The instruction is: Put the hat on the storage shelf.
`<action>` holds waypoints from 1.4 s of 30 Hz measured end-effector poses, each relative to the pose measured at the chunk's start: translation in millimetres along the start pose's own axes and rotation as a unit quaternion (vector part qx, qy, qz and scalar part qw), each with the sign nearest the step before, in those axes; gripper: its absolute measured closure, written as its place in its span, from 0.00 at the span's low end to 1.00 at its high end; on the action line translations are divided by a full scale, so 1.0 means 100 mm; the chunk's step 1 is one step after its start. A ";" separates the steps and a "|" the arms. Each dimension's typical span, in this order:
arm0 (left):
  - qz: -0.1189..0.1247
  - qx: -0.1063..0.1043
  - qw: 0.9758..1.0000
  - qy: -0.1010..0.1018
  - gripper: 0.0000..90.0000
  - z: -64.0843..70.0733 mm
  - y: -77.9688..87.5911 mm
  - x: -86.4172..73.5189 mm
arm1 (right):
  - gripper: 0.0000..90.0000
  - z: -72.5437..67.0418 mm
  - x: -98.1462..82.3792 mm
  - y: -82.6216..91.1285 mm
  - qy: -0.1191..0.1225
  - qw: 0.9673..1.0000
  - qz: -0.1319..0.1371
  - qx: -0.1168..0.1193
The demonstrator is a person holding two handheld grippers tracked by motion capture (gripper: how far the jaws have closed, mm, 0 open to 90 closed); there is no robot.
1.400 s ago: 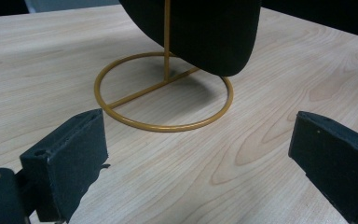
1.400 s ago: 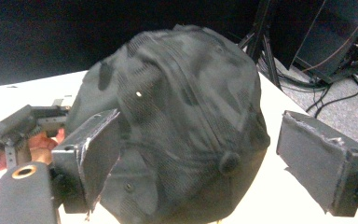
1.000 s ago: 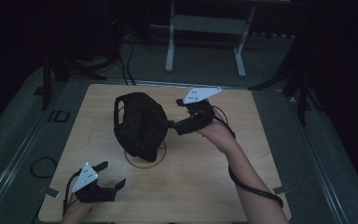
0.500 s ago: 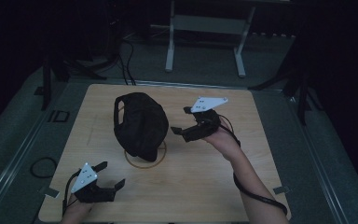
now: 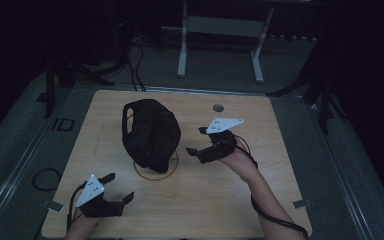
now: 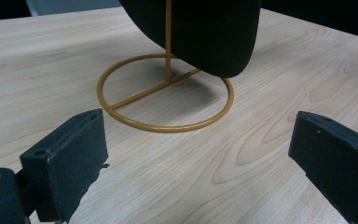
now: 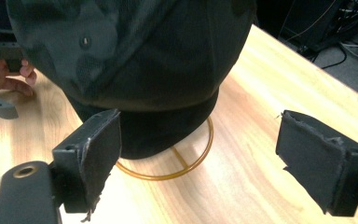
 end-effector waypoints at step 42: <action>0.002 -0.002 1.000 -0.003 0.05 -0.01 0.02 0.01 | 0.15 -0.18 -0.90 -0.31 0.013 0.998 -0.050 0.021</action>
Point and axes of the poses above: each handheld gripper's, and its own axes: y roughly backward along the jaws, x roughly out of its top, z roughly to its right, the point moved 10 cm from there along -y, roughly forward along the jaws, and after that the axes turned 2 degrees about z, right-handed, at the moved point
